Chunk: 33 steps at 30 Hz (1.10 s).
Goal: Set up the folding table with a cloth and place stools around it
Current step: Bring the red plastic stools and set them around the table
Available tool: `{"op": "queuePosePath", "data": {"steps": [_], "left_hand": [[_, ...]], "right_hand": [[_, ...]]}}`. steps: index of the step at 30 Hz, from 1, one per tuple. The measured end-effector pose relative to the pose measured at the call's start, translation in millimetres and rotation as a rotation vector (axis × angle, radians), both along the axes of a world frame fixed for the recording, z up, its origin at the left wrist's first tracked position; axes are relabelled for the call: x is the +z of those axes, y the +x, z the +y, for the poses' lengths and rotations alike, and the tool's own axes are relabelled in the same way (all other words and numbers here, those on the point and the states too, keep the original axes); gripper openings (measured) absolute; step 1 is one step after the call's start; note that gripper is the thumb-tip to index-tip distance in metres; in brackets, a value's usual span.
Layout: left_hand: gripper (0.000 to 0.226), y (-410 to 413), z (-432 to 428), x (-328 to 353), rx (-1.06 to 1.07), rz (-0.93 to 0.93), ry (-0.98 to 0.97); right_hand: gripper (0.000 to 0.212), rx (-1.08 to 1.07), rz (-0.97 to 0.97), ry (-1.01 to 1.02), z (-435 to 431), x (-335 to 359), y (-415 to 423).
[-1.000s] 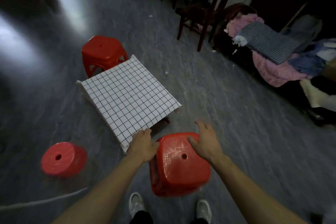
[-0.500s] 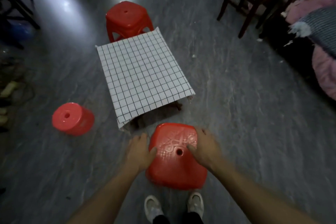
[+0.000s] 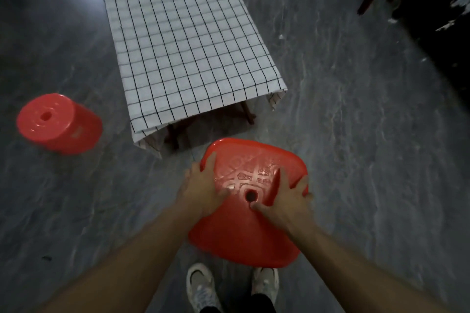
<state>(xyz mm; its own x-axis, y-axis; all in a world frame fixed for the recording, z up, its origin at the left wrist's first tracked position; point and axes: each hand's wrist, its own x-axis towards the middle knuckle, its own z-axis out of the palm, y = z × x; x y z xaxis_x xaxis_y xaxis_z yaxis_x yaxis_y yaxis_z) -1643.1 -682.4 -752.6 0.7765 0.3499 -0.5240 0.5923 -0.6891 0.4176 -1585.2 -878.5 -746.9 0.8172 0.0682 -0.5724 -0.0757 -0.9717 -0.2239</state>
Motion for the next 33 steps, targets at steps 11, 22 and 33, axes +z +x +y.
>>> {"op": "queuePosePath", "data": {"steps": [11, 22, 33], "left_hand": [[0.113, 1.7, -9.2, -20.2, 0.115, 0.044, 0.064], [0.129, -23.7, -22.6, -19.9, 0.380, 0.010, 0.010], [0.115, -7.4, -4.2, -14.2, 0.305, -0.016, 0.063]], "right_hand": [[0.124, -0.037, -0.071, 0.041, 2.3, -19.3, 3.9], [0.122, 0.179, -0.121, 0.068, 27.6, -19.6, 48.5], [0.141, 0.210, -0.046, -0.014, 34.0, -18.3, 51.1]]}}
